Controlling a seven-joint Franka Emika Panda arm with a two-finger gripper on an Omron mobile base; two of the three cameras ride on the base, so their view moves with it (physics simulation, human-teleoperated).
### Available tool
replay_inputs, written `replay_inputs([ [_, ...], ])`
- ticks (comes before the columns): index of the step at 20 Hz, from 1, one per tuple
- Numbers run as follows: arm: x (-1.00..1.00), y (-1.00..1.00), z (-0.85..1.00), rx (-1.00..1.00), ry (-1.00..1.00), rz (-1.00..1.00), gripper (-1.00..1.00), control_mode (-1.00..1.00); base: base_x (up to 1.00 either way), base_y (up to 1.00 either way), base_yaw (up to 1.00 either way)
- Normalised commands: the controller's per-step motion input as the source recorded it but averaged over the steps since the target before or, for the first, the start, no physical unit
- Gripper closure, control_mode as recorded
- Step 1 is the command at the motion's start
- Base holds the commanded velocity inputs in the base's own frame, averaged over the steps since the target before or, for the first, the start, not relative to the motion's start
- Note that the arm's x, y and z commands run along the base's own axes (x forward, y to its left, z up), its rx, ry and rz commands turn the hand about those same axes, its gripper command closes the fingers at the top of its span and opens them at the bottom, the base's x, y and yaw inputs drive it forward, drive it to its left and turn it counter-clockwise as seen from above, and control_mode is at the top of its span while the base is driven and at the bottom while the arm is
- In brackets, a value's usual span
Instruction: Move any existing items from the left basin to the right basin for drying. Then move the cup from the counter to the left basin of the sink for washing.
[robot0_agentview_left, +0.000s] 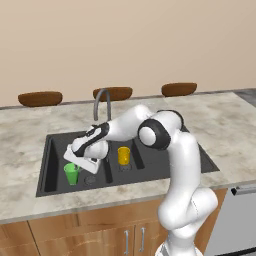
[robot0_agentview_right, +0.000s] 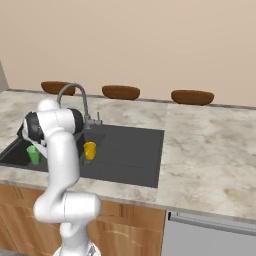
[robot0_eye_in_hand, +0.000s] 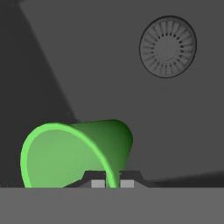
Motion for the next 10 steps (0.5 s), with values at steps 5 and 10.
replay_inputs([
  [5,0.18,0.0,-0.38,-0.01,0.0,0.0,1.0,-1.0,0.0,0.0,0.0],
  [10,0.19,0.0,-0.21,-0.01,0.0,0.0,1.0,-1.0,0.0,0.0,0.0],
])
